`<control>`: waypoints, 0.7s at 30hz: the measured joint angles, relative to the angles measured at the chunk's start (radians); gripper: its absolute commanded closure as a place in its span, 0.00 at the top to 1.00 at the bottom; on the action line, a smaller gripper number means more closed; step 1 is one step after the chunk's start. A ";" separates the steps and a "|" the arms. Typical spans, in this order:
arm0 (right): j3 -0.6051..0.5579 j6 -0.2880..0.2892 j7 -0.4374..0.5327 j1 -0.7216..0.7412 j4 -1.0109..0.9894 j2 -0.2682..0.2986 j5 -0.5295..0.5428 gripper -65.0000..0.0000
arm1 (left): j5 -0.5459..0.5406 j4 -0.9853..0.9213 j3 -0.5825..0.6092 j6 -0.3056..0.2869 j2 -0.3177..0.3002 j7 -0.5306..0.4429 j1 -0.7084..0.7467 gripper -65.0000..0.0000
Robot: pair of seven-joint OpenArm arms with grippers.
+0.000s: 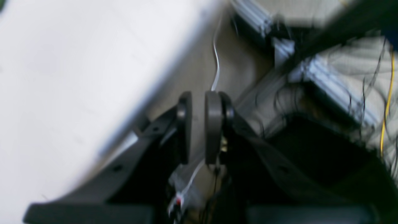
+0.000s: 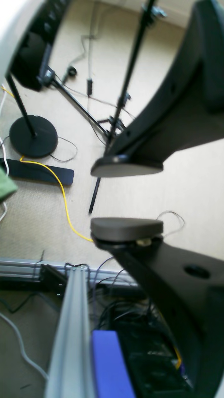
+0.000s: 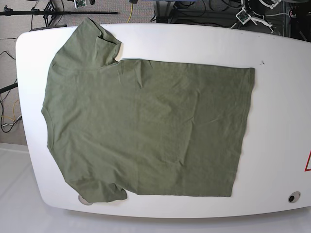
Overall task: Fold the T-shirt properly
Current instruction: 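Move both grippers from the rest pose down toward the green T-shirt, then position right gripper over the sleeve, left gripper over the hem corner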
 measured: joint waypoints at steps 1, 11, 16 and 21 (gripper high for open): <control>-0.002 -0.001 0.000 -0.003 0.015 0.003 0.006 0.30 | -0.005 0.006 0.002 -0.002 -0.001 -0.006 0.000 0.02; -0.003 -0.019 -0.059 0.022 0.170 0.041 0.053 0.30 | 0.004 0.025 0.002 -0.108 0.001 -0.051 -0.022 0.00; -0.007 -0.012 -0.152 0.044 0.231 0.082 0.158 0.29 | 0.020 0.034 0.003 -0.108 0.005 -0.048 -0.023 0.00; -0.016 -0.013 -0.150 0.039 0.256 0.119 0.228 0.30 | 0.021 0.042 0.002 -0.105 0.003 -0.051 -0.017 0.01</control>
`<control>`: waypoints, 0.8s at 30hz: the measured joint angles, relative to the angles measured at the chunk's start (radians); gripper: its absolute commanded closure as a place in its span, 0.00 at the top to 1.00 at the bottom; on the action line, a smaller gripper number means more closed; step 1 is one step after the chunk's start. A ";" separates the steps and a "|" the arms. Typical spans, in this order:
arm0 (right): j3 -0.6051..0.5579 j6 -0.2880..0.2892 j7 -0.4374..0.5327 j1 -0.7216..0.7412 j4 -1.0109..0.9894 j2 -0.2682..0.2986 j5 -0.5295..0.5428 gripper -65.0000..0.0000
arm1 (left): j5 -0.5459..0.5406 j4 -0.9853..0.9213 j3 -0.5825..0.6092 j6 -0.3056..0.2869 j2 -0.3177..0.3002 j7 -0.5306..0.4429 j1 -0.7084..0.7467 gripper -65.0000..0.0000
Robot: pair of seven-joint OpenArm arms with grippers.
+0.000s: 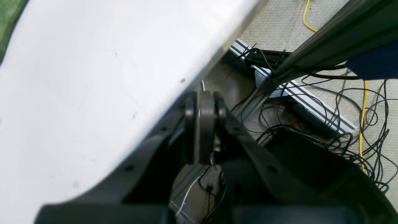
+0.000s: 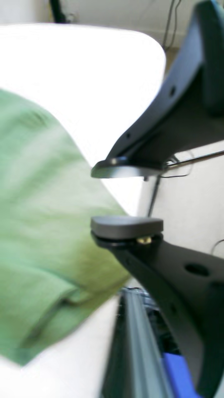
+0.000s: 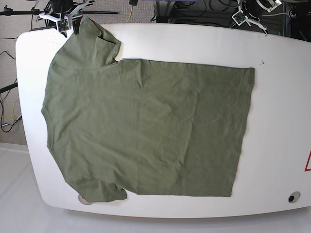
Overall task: Fold the T-shirt properly
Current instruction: 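Position right gripper over the sleeve, left gripper over the hem corner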
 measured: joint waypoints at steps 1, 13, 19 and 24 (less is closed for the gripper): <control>-0.002 0.000 -0.004 0.001 0.000 0.006 0.008 0.30 | 0.001 0.003 -0.002 0.000 0.000 0.000 0.001 0.01; 0.025 -0.011 -0.027 0.019 0.023 0.121 0.029 0.30 | -0.007 0.139 -0.106 0.014 0.006 -0.042 0.030 0.11; 0.024 0.008 -0.020 0.031 0.021 0.163 0.020 0.30 | -0.037 0.225 -0.177 0.034 -0.005 -0.087 0.018 0.11; 0.030 -0.003 -0.021 0.050 0.021 0.179 0.006 0.29 | -0.019 0.227 -0.174 -0.017 0.004 -0.053 0.025 0.14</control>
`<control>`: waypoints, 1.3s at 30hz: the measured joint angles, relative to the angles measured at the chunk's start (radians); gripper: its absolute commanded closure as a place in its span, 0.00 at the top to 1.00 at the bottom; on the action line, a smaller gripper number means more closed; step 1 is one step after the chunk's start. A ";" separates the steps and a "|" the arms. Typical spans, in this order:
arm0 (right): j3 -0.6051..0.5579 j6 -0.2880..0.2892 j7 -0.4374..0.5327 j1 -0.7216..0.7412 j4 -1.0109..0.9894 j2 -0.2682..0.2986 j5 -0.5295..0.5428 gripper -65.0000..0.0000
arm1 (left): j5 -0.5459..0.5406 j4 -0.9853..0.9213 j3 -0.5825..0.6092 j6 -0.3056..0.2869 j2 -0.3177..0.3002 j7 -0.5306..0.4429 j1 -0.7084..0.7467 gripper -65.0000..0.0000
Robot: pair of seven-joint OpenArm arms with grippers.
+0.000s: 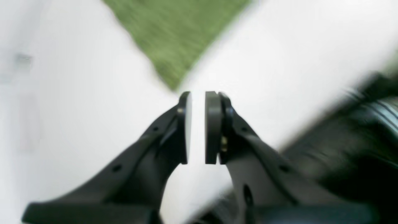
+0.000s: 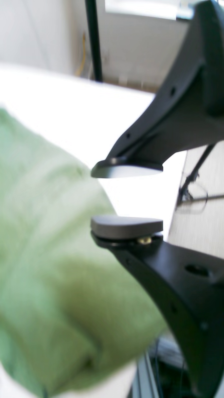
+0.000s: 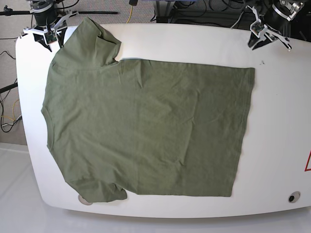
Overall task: Fold the T-shirt properly
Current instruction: 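Position right gripper over the sleeve, left gripper over the hem corner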
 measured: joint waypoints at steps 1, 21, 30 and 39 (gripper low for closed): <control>-0.004 -0.004 0.000 0.005 -0.001 -0.001 0.007 0.29 | -0.012 0.001 0.002 -0.005 0.003 0.008 -0.003 0.15; 0.077 0.009 -0.157 0.062 0.006 -0.058 0.284 0.29 | -0.023 -0.028 -0.002 -0.028 0.000 -0.011 0.028 0.08; 0.074 0.061 -0.246 0.080 0.004 -0.063 0.312 0.29 | -0.030 -0.030 0.007 0.006 0.002 -0.029 0.023 0.15; 0.105 0.107 -0.349 0.134 -0.005 -0.063 0.364 0.30 | -0.079 -0.059 0.009 -0.005 0.000 0.005 0.005 0.21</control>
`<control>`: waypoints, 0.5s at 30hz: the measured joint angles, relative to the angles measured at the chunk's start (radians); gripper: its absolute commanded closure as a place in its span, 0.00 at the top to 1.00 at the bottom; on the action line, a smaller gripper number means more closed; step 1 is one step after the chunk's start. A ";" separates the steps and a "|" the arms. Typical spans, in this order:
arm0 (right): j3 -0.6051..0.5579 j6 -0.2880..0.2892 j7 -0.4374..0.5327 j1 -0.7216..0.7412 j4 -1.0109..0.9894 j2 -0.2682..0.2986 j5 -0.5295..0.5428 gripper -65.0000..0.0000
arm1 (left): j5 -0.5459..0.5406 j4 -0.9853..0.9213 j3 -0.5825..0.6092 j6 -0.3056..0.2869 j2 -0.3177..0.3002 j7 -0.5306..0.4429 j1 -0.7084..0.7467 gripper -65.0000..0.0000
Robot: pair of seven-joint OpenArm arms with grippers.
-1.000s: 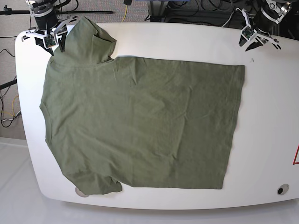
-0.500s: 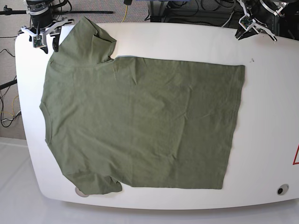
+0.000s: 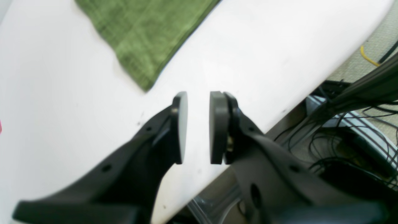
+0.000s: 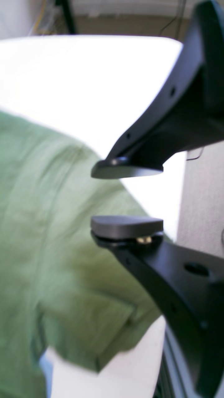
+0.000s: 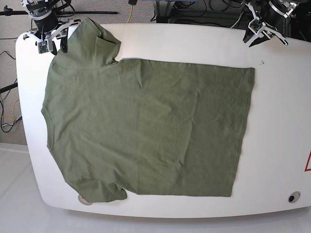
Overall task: Fold the T-shirt properly
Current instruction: 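Position right gripper over the sleeve, left gripper over the hem corner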
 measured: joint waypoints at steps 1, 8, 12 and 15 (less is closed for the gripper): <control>0.009 0.003 -0.002 0.008 -0.011 -0.002 0.002 0.30 | -0.007 -0.005 -0.003 -0.016 0.000 0.012 -0.002 0.21; 0.061 0.029 -0.035 0.033 -0.071 -0.002 0.032 0.30 | -0.024 -0.016 -0.004 -0.020 -0.003 0.027 -0.008 0.21; 0.107 0.072 -0.103 0.076 -0.103 -0.003 0.141 0.30 | -0.015 -0.015 -0.001 -0.023 -0.019 0.060 -0.027 0.21; 0.114 0.065 -0.111 0.099 -0.117 -0.003 0.175 0.30 | -0.018 -0.015 -0.001 -0.016 -0.034 0.064 -0.040 0.20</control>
